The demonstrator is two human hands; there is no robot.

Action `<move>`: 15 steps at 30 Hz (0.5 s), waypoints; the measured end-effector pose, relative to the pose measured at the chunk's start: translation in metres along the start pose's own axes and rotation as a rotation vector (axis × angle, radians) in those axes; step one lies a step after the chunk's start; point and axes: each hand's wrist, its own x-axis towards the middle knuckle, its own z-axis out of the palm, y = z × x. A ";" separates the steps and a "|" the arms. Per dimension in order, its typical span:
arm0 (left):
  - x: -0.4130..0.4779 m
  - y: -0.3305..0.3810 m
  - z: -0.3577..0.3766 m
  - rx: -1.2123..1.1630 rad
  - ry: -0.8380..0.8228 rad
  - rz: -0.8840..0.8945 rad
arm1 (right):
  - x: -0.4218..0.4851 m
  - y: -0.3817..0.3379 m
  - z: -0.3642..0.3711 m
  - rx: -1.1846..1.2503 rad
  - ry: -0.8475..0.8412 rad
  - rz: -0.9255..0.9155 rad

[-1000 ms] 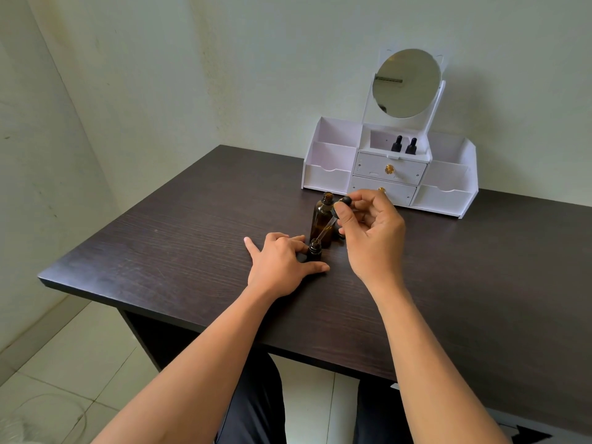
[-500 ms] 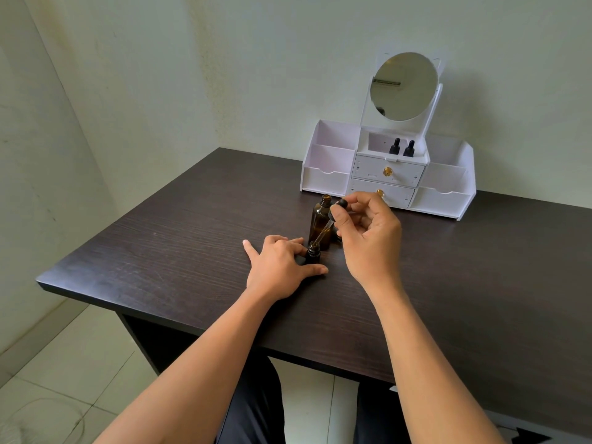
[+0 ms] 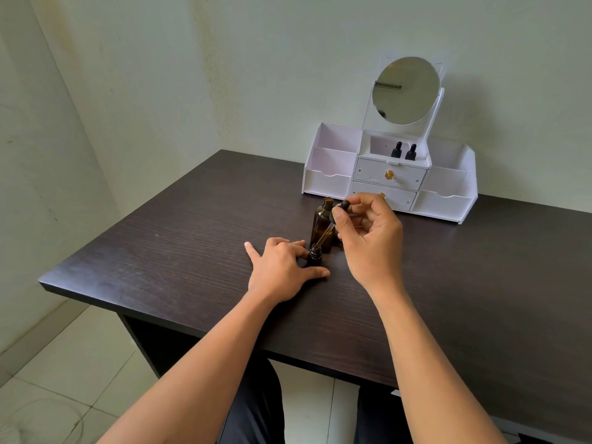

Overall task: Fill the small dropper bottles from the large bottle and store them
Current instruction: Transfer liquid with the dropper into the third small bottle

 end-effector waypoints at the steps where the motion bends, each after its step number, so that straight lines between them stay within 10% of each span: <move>1: 0.000 0.000 0.000 -0.001 0.000 -0.002 | 0.001 -0.001 0.000 0.005 0.012 0.004; 15: -0.001 0.000 -0.002 -0.014 -0.028 -0.011 | 0.057 -0.011 -0.001 0.004 0.139 -0.121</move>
